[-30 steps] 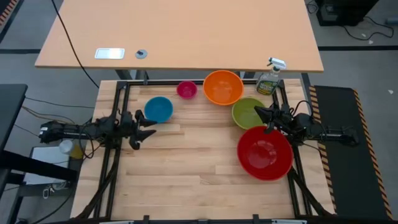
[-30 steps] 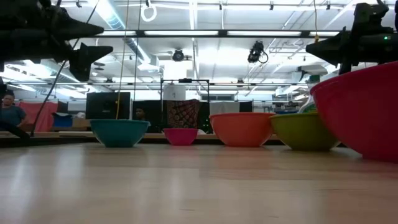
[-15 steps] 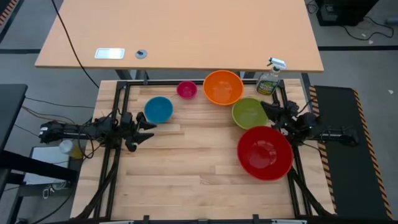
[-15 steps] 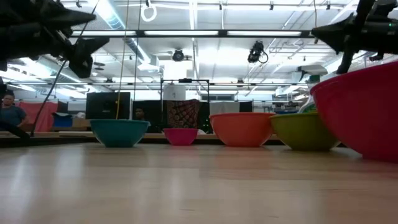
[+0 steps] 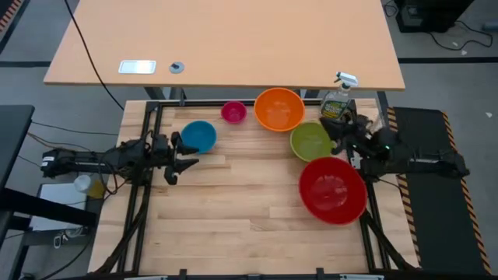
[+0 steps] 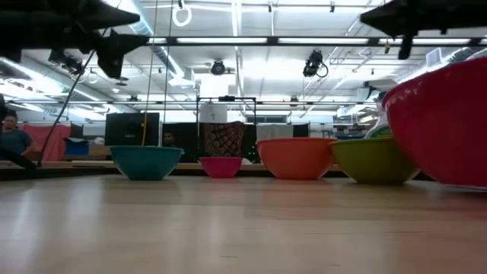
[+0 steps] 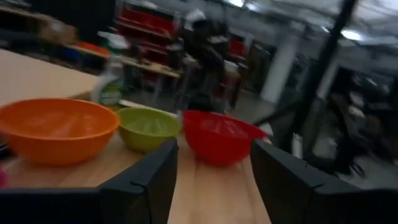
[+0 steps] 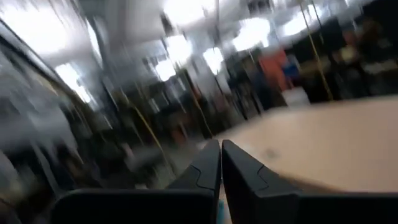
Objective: Nest bowls inside each other
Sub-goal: Stack the orange bowl on the red bowl
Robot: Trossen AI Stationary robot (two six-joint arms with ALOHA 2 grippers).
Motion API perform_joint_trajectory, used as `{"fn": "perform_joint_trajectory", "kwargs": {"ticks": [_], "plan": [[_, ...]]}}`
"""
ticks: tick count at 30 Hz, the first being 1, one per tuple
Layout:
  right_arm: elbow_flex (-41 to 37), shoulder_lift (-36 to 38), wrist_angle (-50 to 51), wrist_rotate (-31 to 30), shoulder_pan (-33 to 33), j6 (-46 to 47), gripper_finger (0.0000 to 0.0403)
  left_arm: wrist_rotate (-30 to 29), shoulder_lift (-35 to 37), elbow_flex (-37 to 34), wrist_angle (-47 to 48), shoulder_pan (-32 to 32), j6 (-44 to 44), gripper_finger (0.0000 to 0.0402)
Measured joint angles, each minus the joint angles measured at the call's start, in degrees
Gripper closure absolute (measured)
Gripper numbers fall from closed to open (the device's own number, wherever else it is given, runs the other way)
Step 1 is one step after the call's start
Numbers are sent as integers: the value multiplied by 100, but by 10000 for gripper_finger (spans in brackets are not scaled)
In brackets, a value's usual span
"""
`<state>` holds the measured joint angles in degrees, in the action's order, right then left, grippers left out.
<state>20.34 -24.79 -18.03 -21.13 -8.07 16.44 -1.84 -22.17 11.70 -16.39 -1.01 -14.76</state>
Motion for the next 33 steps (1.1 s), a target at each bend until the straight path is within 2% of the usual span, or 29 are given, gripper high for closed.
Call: {"fn": "perform_joint_trajectory", "kwargs": {"ticks": [5,8,13,18,21,25,28,30,33], "plan": [[1792,-1439,2608,-287,-8,134,378,158,-197,739,1091,-14,333,208],[2569,-2147,3717,-423,-8,430,378,159,-184,984,1452,-14,546,209],[3302,-2933,4561,-314,-6,635,378,160,-138,1080,1491,-16,775,209],[3928,-3296,5759,-319,-78,919,378,154,-140,1080,1630,-16,848,209],[4047,-3534,6287,-211,-223,921,378,81,-140,1080,1605,-16,963,209],[4125,-3872,6281,428,-467,715,378,-212,-147,1080,1570,-18,1003,209],[4601,-4122,6603,976,-574,534,378,-306,-147,1080,1570,-16,1005,209],[5025,-4278,7121,984,-582,343,378,-305,-147,1080,1570,-16,1005,209],[5515,-4462,7759,633,-578,187,378,-305,-147,1080,1577,-16,1016,209]]}}
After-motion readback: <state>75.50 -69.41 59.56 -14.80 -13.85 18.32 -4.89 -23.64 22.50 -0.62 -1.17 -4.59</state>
